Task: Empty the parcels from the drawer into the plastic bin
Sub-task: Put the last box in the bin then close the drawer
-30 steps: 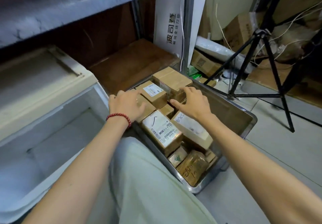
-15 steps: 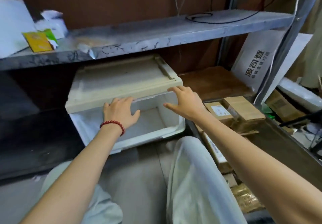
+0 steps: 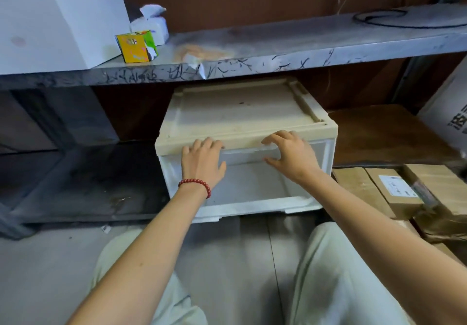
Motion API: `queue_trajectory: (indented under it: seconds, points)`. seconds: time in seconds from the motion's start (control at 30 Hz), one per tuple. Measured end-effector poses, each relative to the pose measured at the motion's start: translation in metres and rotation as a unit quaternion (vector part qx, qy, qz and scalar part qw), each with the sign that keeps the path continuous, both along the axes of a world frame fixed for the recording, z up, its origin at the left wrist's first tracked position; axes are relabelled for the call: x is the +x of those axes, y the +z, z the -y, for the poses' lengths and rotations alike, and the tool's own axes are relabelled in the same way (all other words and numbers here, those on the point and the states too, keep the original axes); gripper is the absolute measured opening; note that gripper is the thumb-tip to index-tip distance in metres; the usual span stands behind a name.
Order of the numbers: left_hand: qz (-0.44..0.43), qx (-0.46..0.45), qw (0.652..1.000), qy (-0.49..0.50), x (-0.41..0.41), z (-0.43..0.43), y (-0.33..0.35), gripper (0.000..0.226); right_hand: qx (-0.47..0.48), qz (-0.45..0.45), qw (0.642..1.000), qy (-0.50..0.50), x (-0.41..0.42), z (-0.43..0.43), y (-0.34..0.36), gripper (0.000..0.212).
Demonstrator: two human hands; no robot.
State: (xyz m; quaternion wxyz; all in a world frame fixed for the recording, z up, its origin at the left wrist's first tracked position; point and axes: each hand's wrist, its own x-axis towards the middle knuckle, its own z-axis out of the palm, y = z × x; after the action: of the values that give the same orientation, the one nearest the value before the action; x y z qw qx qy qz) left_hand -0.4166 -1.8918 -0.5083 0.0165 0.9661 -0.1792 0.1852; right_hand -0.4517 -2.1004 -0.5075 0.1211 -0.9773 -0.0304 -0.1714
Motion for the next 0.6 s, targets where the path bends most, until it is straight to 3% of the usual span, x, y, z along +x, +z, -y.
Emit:
queue_trajectory:
  seconds: [0.17, 0.4, 0.6]
  points:
    - [0.055, -0.008, 0.998, -0.028, 0.020, 0.009, -0.006, 0.028, -0.012, 0.055, 0.998, -0.014, 0.020, -0.008, -0.006, 0.032]
    - [0.130, 0.048, 0.989, -0.041, 0.038, 0.016, -0.012, 0.037, -0.035, 0.110, 0.992, -0.047, 0.036, -0.011, -0.016, 0.028]
    - [0.173, 0.025, 0.980, -0.090, 0.050, 0.010, -0.020, 0.026, -0.057, 0.192, 0.978, -0.059, 0.038, -0.006, -0.029, 0.011]
